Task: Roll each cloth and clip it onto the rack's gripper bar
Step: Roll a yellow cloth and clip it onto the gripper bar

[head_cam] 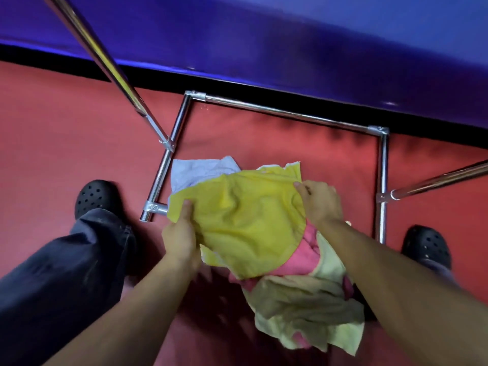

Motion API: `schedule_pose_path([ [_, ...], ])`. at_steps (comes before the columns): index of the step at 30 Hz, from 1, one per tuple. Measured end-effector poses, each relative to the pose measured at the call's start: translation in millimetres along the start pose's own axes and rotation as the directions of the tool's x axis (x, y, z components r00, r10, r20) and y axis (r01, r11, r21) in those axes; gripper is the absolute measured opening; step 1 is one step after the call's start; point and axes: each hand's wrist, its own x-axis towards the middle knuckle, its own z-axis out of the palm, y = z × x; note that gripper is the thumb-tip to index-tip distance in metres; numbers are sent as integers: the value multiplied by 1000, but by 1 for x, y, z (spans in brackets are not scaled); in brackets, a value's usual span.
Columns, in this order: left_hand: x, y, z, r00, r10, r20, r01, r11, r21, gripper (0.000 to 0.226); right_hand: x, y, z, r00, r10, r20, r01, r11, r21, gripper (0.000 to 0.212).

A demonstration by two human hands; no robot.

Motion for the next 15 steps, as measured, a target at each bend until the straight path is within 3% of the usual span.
schedule_pose_path([
  [3, -30, 35, -7, 985, 58, 160, -60, 998, 5, 34, -34, -15, -36, 996, -22, -90, 29, 996, 83, 43],
  [5, -60, 62, -10, 968, 80, 236, -88, 996, 24, 33, -60, -28, -61, 996, -10, -93, 35, 959, 280, 36],
  [7, -92, 84, -14, 949, 91, 301, -111, 993, 48, 28, -90, -39, -85, 998, 40, -43, -11, 843, 538, 17],
  [8, -110, 94, -16, 938, 91, 335, -119, 991, 64, 27, -108, -44, -99, 998, 68, 12, -59, 748, 661, 20],
  [11, -163, 121, -25, 881, 93, 465, -145, 986, 78, 36, -164, -54, -139, 943, 7, 333, -309, 392, 866, 66],
  [13, -201, 136, -32, 821, 79, 566, -140, 988, 65, 41, -202, -54, -164, 880, -133, 457, -400, 312, 862, 82],
  [15, -241, 149, -40, 769, 76, 635, -141, 989, 52, 39, -236, -52, -185, 843, -225, 488, -421, 287, 860, 80],
])
